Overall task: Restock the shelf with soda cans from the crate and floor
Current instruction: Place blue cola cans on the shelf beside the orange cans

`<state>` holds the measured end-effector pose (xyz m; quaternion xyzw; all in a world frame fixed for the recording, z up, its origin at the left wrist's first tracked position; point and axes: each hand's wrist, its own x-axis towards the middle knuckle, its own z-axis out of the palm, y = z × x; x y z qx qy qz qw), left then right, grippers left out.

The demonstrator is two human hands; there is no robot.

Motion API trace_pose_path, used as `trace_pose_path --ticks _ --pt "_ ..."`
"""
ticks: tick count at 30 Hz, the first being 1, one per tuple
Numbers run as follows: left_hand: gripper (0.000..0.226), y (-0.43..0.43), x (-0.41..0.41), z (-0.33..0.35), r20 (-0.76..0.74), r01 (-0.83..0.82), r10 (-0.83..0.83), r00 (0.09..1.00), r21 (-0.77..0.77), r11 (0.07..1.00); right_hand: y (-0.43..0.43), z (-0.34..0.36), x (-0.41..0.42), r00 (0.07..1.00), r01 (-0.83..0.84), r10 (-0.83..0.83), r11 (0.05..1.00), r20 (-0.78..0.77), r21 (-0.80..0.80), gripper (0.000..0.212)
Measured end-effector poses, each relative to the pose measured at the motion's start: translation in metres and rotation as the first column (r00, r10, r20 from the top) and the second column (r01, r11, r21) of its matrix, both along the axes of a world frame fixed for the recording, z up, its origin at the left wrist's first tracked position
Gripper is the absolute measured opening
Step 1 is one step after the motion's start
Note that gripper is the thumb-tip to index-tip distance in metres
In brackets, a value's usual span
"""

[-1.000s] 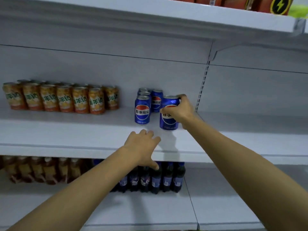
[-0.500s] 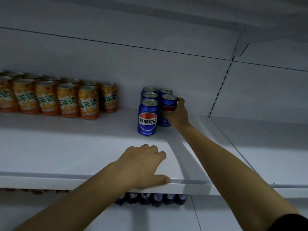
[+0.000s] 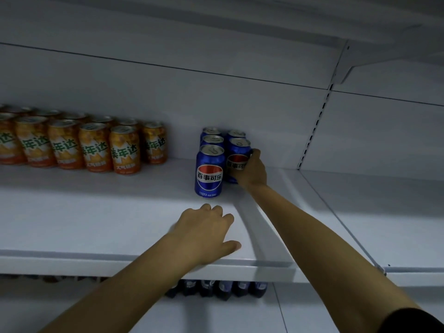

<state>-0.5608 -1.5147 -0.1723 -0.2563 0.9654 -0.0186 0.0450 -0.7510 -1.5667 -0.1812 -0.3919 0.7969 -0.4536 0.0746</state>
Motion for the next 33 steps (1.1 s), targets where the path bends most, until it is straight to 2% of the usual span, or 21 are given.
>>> trace_pose_path --ticks 5,9,14,18,23,26,33 --pt "0.058 0.0 0.004 -0.004 -0.033 -0.033 0.034 0.999 0.048 0.998 0.034 0.016 0.005 1.0 -0.028 0.025 0.979 0.014 0.203 0.095" --pt "0.062 0.014 0.009 -0.014 -0.09 -0.089 0.097 0.991 0.082 0.993 0.097 0.019 0.013 0.985 -0.029 0.083 0.947 -0.154 0.32 0.086" --pt "0.052 0.05 0.019 -0.007 -0.251 -0.202 0.237 0.939 0.158 0.967 0.18 0.026 0.04 0.952 -0.104 0.193 0.934 -0.237 0.341 0.083" --pt "0.053 0.103 0.041 0.009 -0.306 -0.271 0.286 0.908 0.093 0.958 0.235 0.028 0.071 0.917 -0.146 0.258 0.926 -0.303 0.347 0.078" --pt "0.057 0.157 0.123 0.011 -0.363 -0.372 0.362 0.859 0.045 0.927 0.272 0.017 0.129 0.87 -0.243 0.384 0.879 -0.308 0.409 0.076" --pt "0.06 0.18 0.187 0.0 -0.33 -0.475 0.452 0.829 0.012 0.88 0.274 0.011 0.18 0.82 -0.334 0.487 0.834 -0.301 0.439 0.074" --pt "0.06 0.219 0.353 -0.036 -0.148 -0.681 0.676 0.722 0.028 0.732 0.259 -0.019 0.361 0.581 -0.518 0.746 0.648 -0.326 0.558 0.069"
